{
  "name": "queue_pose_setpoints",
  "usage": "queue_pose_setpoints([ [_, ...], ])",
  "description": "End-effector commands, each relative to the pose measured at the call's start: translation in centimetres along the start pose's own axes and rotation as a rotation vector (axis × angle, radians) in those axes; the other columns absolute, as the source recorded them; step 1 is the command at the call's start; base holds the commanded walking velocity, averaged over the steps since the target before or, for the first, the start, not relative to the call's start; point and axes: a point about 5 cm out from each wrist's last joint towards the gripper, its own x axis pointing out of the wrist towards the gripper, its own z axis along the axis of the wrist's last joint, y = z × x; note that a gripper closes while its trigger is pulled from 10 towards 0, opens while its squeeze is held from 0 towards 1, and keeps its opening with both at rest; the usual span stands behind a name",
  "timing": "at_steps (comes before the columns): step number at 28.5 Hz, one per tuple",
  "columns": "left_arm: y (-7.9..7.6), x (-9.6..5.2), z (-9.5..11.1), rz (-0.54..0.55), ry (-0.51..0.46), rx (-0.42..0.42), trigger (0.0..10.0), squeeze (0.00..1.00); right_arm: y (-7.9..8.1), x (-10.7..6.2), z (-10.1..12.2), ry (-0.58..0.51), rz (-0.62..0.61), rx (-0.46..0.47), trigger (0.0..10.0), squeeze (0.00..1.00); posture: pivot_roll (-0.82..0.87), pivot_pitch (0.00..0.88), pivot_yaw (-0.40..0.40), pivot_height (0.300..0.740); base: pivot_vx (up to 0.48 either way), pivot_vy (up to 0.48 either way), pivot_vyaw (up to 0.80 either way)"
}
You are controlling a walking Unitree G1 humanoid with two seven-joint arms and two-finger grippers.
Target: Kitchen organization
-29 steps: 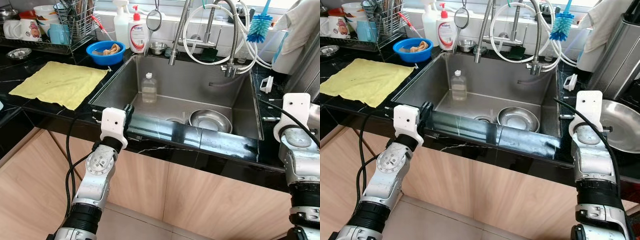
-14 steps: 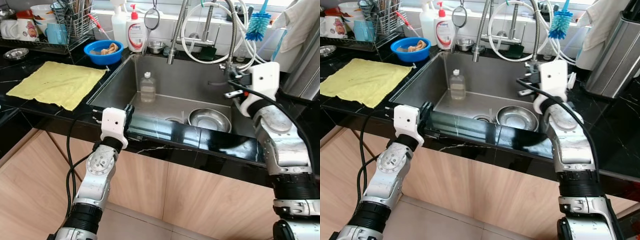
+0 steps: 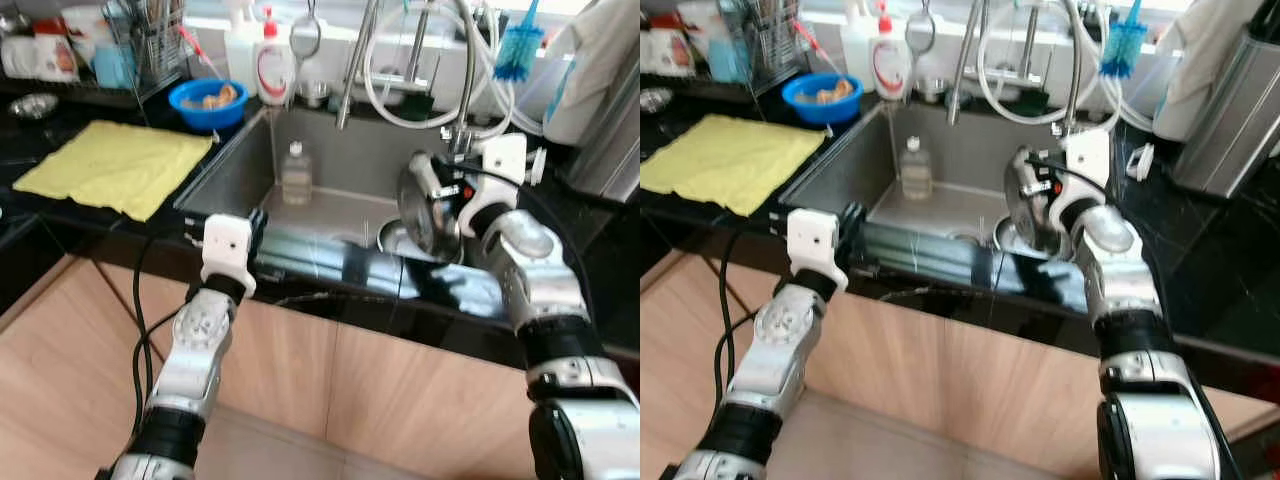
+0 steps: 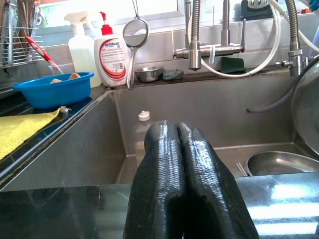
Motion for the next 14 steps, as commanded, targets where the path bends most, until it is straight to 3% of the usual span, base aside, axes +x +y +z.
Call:
queue_pose_setpoints([
  [1, 0.11, 0.21, 0.42, -0.003, -0.015, 0.017, 10.0, 0.0, 0.0, 0.53, 0.7, -0.029, -0.009, 0.02, 10.0, 0.0, 0.11, 0.0, -0.024, 0.74, 0.0, 0.0, 0.0],
  [14, 0.91, 0.53, 0.88, 0.006, -0.026, 0.042, 10.0, 0.0, -0.84, 1.35, -0.2, 0.013, -0.129, 0.034, 10.0, 0.0, 0.17, 0.0, -0.016, 0.74, 0.0, 0.0, 0.0],
])
